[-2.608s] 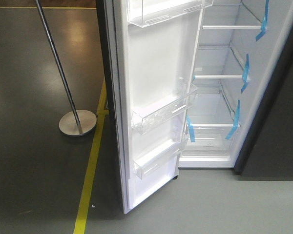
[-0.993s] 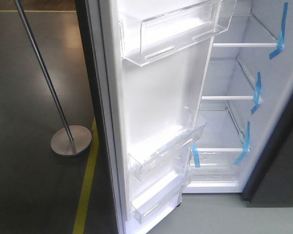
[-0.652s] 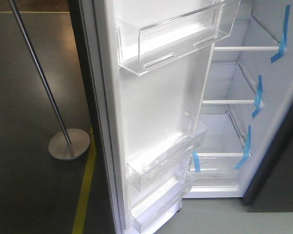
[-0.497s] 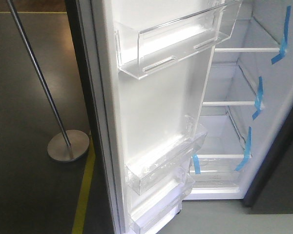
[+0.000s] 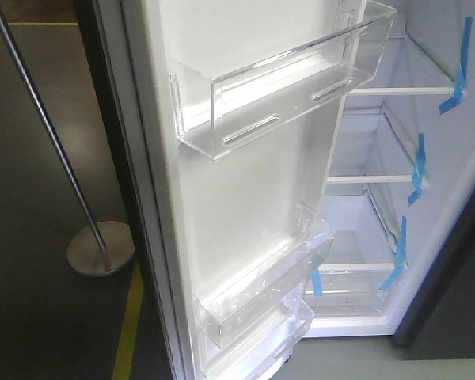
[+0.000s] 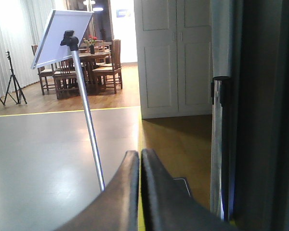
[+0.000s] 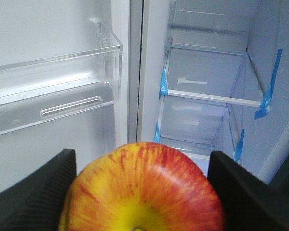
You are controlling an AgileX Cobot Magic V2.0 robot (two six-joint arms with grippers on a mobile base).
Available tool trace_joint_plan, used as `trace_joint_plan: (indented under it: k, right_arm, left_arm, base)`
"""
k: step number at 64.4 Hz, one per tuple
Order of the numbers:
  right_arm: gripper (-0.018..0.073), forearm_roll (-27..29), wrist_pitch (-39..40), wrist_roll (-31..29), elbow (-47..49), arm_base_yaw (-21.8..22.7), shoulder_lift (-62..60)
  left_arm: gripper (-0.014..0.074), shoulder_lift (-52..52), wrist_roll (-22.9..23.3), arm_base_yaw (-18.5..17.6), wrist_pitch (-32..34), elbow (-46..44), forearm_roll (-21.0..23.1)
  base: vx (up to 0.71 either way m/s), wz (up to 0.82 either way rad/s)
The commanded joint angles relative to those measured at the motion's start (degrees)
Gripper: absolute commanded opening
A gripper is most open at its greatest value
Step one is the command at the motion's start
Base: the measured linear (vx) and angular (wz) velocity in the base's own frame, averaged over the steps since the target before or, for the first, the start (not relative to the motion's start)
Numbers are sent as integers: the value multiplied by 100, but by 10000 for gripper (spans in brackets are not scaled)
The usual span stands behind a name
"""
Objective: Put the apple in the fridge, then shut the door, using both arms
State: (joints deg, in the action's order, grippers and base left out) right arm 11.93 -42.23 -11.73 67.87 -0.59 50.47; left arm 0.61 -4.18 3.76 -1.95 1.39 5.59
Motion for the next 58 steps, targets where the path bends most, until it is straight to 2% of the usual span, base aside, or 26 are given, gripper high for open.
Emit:
trace_joint_plan:
  k: [1,58]
  right_arm:
    - [98,52,469,-42,144,8,-34]
    - [98,52,469,-42,144,8,-34]
  left_arm:
    - [-6,87,52,-34,439,-102,41]
    - [-6,87,52,-34,439,-102,41]
  base:
    - [0,0]
    - [0,0]
